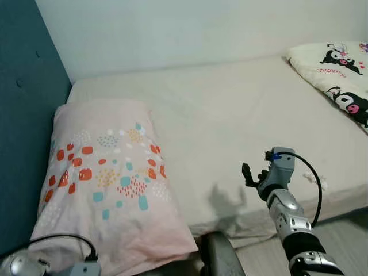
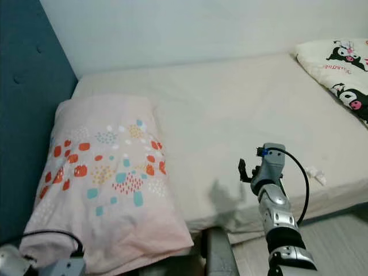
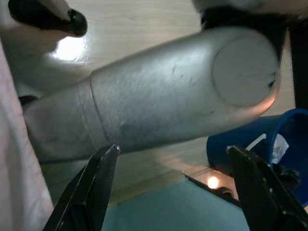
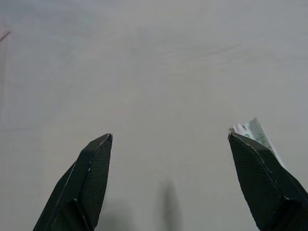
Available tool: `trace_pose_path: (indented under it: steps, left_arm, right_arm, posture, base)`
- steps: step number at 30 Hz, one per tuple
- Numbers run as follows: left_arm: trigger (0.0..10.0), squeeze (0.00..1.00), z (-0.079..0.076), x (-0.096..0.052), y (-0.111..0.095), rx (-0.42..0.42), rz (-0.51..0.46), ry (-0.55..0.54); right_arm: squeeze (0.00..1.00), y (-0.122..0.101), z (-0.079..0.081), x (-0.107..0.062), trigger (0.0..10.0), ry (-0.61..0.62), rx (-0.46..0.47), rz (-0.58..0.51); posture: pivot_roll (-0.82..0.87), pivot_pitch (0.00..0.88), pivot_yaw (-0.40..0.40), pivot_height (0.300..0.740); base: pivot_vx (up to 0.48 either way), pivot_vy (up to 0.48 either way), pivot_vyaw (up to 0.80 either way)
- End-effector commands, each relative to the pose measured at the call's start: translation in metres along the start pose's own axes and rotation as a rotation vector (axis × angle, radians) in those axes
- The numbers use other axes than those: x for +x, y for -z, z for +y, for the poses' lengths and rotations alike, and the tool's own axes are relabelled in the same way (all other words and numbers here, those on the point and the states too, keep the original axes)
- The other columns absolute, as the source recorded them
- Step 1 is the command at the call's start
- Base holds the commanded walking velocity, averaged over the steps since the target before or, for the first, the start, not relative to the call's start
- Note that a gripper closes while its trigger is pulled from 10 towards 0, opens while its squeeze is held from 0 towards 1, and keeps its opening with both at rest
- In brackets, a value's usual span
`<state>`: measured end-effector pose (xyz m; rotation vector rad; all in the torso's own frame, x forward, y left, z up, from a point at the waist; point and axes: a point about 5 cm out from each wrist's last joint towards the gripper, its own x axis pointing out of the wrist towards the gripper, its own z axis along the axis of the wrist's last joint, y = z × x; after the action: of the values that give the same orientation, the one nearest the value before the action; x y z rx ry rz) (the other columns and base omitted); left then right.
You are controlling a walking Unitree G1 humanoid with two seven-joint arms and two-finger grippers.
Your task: Clean up the room
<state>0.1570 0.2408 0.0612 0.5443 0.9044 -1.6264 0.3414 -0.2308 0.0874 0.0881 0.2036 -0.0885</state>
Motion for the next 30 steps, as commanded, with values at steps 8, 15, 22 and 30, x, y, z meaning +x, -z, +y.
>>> trace_pose_path:
  steps: [8, 15, 22, 30]
  left_arm:
    - [10.0, 0.0, 0.036, 0.023, -0.021, -0.016, -0.145, -0.237]
    - [10.0, 0.0, 0.078, 0.048, -0.006, 0.1, 0.156, -0.467]
    - [10.0, 0.0, 0.108, 0.033, -0.008, 0.195, 0.278, -0.691]
    - [10.0, 0.0, 0.129, 0.017, -0.014, 0.282, 0.327, -0.837]
  right_arm:
    - [0.0, 0.004, -0.001, 0.001, 10.0, 0.01, 0.003, 0.017]
    - [0.0, 0.008, 0.0, -0.002, 10.0, 0.006, 0.004, 0.022]
    - [0.0, 0.007, -0.005, -0.003, 10.0, 0.022, 0.006, 0.017]
    - [0.0, 0.009, -0.007, -0.004, 10.0, 0.032, 0.01, 0.016]
  posture:
    - [-0.09, 0.124, -0.018, 0.605]
    - [-0.11, 0.13, -0.017, 0.605]
    - [-0.12, 0.13, -0.009, 0.605]
    - [-0.12, 0.132, -0.005, 0.605]
  base:
    - [0.0, 0.0, 0.0]
    - [0.0, 0.0, 0.0]
    - [0.0, 0.0, 0.0]
    - [0.0, 0.0, 0.0]
